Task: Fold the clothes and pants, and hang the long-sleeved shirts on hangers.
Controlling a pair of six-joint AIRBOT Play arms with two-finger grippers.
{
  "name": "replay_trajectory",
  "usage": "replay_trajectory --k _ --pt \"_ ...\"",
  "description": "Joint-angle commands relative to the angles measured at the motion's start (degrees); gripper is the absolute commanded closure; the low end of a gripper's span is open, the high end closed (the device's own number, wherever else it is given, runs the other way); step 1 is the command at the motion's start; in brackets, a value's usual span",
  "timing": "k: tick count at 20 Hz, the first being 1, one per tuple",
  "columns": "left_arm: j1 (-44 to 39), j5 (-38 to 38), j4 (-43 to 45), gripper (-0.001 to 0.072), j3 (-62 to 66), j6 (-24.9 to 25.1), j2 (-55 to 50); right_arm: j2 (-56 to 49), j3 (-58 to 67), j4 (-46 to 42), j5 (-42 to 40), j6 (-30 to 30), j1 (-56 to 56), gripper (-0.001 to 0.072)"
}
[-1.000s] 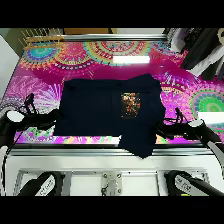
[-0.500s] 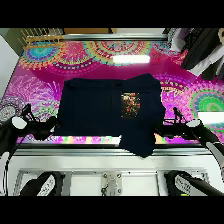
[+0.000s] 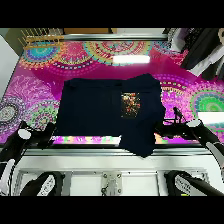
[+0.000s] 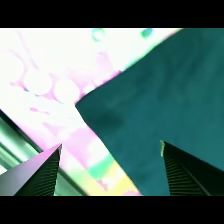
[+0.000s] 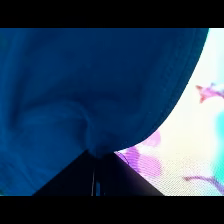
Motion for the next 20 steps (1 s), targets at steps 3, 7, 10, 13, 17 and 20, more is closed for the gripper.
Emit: replay_trajectory --k 3,7,10,13,17,20 --pt "-3.85 4.2 -4.87 0.0028 3.82 3.93 -7.8 0.04 0.07 0.07 0.02 0.02 0.04 0.07" --pt "-7.85 2.89 -4.37 0.0028 7.61 3.98 -13.94 0.04 0.07 0.07 0.07 0.02 0.04 0.07" --pt "-8.57 1.42 -4.2 0.0179 9.25 4.04 -14.58 0.04 0.07 0.04 0.07 0.02 0.04 0.07" --pt "-8.55 1.33 -1.2 0.07 9.22 4.09 -10.56 0.39 0.22 0.04 0.02 0.02 0.04 0.07" --pt "-7.32 0.04 0.2 0.07 10.69 5.42 -1.77 2.58 5.31 -0.22 1.6 0.02 -0.02 0.0702" --pt "-6.05 -2.73 0.15 0.07 20.35 9.31 5.35 6.19 17.81 -0.44 7.61 0.02 -0.07 0.0702"
